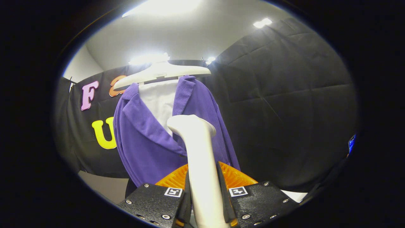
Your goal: Iron the clothes twice with a garment steamer, once on the left side and once on the right side.
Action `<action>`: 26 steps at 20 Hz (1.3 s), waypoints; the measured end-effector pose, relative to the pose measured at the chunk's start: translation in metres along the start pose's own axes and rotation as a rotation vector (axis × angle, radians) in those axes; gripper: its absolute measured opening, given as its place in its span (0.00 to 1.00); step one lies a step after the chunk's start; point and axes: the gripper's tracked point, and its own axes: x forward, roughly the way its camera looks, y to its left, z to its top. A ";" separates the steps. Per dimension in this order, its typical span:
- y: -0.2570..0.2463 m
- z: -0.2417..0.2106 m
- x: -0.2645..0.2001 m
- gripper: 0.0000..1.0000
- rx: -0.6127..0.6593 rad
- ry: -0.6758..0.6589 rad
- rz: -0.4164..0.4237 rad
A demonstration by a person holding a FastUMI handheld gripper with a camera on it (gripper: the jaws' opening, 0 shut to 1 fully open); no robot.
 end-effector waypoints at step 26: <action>-0.007 -0.044 0.046 0.39 -0.262 0.005 0.005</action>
